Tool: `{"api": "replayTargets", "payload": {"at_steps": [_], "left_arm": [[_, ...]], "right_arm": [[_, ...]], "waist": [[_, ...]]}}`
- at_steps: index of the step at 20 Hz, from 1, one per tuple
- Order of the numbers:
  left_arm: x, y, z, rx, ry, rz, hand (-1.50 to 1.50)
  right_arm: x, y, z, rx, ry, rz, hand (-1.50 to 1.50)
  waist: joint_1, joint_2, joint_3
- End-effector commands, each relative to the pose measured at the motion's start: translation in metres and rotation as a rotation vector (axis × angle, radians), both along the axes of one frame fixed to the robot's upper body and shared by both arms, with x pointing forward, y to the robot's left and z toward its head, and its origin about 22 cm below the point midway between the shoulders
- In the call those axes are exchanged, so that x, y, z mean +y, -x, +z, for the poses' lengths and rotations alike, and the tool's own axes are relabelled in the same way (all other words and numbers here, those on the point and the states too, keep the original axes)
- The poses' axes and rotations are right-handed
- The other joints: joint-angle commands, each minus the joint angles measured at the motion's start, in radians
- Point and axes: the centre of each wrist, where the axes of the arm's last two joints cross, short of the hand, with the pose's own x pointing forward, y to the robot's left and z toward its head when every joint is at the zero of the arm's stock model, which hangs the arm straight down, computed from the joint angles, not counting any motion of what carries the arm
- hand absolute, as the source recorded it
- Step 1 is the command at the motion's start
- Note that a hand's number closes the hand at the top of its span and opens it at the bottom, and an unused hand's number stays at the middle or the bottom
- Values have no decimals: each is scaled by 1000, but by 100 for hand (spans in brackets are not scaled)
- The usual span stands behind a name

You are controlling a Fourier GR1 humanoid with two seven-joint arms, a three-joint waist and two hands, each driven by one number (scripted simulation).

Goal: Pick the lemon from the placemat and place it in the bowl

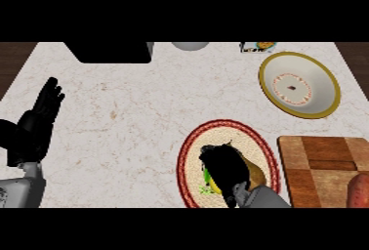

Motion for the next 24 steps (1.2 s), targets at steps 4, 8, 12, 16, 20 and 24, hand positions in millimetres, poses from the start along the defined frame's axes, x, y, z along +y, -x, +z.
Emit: {"api": "replayTargets", "payload": {"at_steps": [4,8,12,16,20,24], "left_arm": [[3,-5,2,4,-2,6,0],[-13,11,-3,-1,-6,-13,0],[2,5,6,5,2,-8,0],[0,-2,8,-16,1,4,0],[0,13,2,-1,1,-8,0],[2,17,7,-1,-5,2,0]], "right_arm": [[12,-21,-12,45,-53,71,150],[20,-13,-29,34,-72,80,150],[17,-13,-27,-7,-93,79,150],[-8,-49,-32,-84,-137,23,150],[-64,-80,-15,-139,-256,-60,150],[-85,-66,10,-228,-266,-42,150]], "waist": [[2,1,0],[3,0,0],[0,0,0],[3,2,0],[8,2,1],[-3,-2,0]]}}
